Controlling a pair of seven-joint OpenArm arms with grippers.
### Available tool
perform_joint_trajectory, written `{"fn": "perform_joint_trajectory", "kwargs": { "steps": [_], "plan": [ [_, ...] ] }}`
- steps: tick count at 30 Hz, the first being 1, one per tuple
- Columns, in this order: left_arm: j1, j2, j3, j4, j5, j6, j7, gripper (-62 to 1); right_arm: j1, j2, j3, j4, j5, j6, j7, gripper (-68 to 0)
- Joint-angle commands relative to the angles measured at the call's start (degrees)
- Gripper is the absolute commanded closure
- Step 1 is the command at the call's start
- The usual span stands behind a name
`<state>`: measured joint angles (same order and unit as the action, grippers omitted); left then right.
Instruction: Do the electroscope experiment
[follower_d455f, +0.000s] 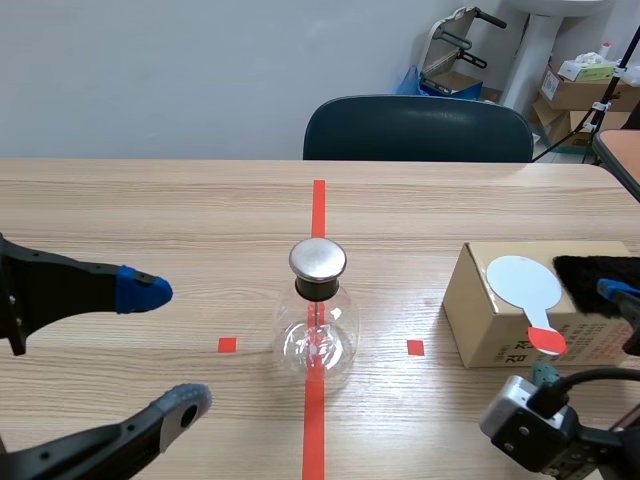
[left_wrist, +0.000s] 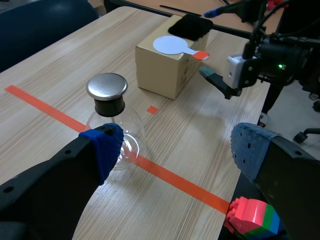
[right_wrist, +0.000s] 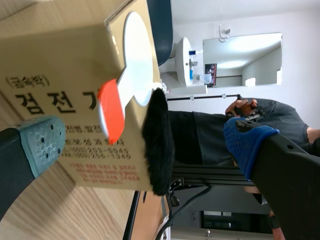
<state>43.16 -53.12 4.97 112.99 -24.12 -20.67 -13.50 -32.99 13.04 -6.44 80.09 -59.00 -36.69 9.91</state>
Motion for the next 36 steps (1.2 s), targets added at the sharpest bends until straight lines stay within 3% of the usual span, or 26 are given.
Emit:
{"fn": "perform_joint_trajectory", "kwargs": {
  "steps": [1, 4, 9, 36],
  "plan": [
    [-0.02, -0.24, 0.61, 1.36, -0.57, -0.09, -1.73, -47.1, 0.85, 0.87, 0.35, 0.83, -0.17, 0.31, -0.83, -67.9],
    [-0.04, -0.59, 1.42, 1.36, -0.57, -0.07, -2.67, -47.1, 1.92, 0.72, 0.35, 0.83, -0.87, 3.45, -2.05, -67.9],
    [-0.04, -0.59, 2.21, 1.36, -0.55, -0.07, -3.45, -47.1, 2.58, 0.61, -0.37, 0.79, -2.34, 5.70, -2.27, -67.9],
    [-0.02, 0.72, 2.19, 1.36, -0.48, -0.07, -3.43, -47.1, 3.32, 0.63, -1.33, 0.79, -5.42, 5.92, -2.29, -67.9]
  ]
}}
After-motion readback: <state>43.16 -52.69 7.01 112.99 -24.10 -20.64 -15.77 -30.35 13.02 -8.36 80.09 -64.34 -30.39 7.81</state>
